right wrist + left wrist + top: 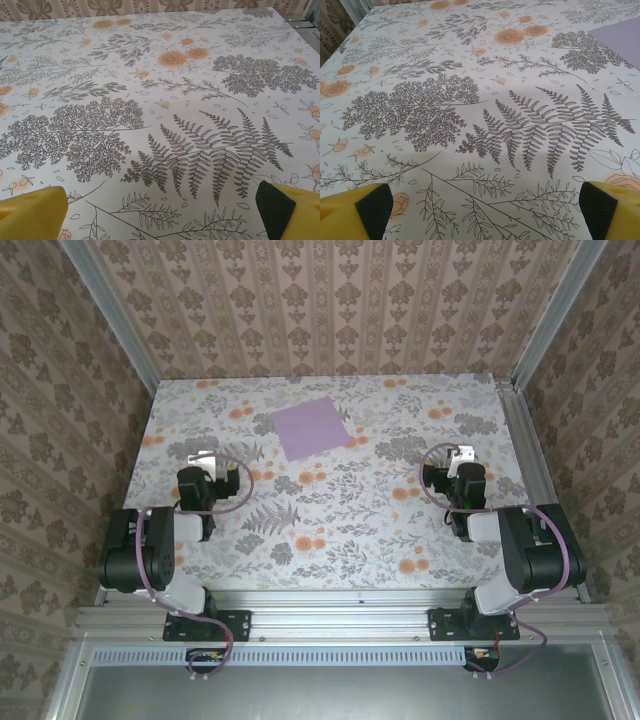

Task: Fold a paper plane with a square sheet of paper (pick it up from the middle)
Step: Move the square sheet of paper to the center of the table.

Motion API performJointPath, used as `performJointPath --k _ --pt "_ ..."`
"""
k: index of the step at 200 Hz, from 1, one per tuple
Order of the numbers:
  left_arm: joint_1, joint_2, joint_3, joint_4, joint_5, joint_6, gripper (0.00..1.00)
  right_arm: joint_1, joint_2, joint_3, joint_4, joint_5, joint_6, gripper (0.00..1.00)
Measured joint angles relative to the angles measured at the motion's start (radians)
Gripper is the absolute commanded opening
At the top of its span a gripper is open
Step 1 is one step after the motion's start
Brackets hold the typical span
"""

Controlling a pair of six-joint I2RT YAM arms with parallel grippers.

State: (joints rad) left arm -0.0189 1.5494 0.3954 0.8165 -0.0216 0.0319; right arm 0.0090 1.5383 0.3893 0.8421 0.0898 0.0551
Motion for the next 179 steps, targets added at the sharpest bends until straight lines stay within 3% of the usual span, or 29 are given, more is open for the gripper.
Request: performJointPath --k 141,179 --pt "0.007 -0.003 0.000 -0.001 0.030 0.009 1.00 -0.001 0.000 0.002 0.000 -0.026 -0.004 1.00" --pt "-0.002 -0.163 0.033 -0.154 -0.007 0.003 1.00 -0.005 -0.102 0.006 -0.087 -0.051 -0.008 1.00"
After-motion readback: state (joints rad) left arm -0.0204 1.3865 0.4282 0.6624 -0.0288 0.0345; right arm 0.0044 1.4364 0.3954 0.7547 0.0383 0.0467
